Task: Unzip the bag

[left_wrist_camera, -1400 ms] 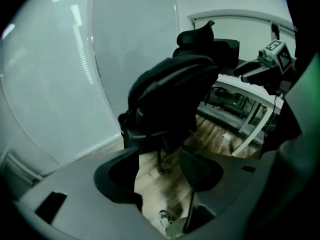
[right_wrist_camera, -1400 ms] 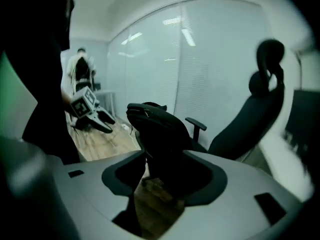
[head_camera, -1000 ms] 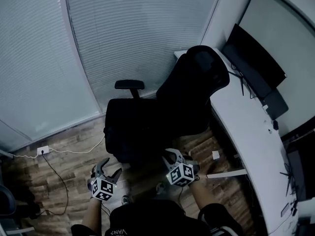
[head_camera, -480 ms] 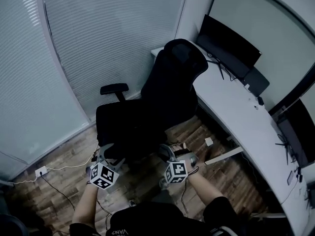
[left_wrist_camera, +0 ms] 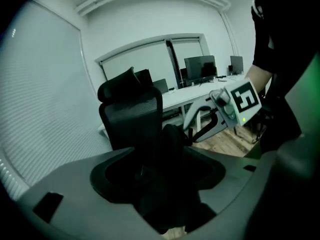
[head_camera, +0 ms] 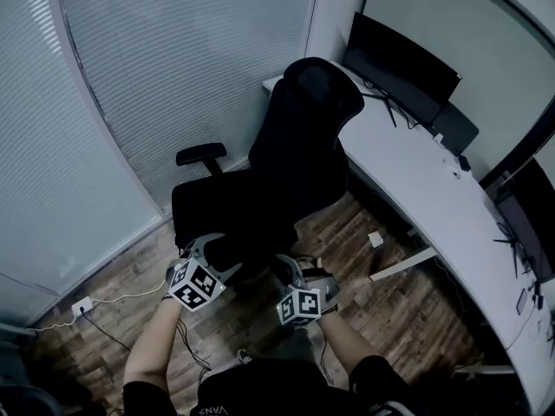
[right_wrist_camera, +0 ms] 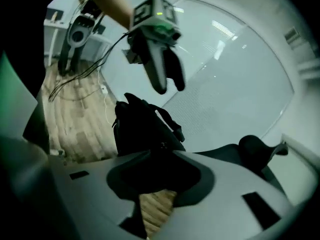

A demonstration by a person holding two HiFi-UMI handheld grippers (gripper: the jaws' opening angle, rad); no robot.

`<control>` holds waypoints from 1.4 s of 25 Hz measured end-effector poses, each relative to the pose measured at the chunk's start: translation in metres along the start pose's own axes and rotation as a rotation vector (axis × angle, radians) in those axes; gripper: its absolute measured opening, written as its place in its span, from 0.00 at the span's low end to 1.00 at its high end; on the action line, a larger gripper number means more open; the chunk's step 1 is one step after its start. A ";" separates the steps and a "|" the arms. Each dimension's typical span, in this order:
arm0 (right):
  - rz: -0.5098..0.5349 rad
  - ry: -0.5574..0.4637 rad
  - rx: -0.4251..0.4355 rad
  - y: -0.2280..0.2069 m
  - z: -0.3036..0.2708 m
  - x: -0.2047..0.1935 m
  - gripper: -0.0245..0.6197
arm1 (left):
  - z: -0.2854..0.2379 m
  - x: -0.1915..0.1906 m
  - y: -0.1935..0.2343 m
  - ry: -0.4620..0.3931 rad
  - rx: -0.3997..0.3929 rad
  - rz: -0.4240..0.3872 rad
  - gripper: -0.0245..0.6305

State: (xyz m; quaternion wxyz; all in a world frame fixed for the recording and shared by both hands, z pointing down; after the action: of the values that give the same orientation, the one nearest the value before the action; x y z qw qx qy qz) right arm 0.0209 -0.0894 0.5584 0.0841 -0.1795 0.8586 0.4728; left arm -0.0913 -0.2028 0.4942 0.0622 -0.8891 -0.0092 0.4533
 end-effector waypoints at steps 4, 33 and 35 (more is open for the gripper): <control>0.043 -0.055 0.028 0.002 0.006 0.001 0.11 | -0.060 0.053 0.005 0.094 -0.184 0.146 0.49; -1.338 -0.500 -0.206 0.076 0.303 0.010 0.11 | 0.346 -0.061 -0.201 -0.802 0.525 0.355 0.10; -1.231 -0.534 -0.203 0.067 0.319 0.039 0.11 | 0.337 -0.056 -0.240 -0.810 0.467 0.372 0.10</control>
State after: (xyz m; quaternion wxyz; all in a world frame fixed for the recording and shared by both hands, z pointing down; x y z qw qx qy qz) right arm -0.0490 0.2032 0.4271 0.5298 -0.5196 0.5013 0.4451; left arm -0.3867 0.0656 0.3723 0.1691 -0.5908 0.2279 0.7553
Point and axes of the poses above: the fingertips, and each gripper's own axes: z backward along the fingers, y to its left, x out of its top, the point moved 7 cm from there along z, backward along the fingers, and after that the axes turned 13 degrees about z, right-handed, at the moved point
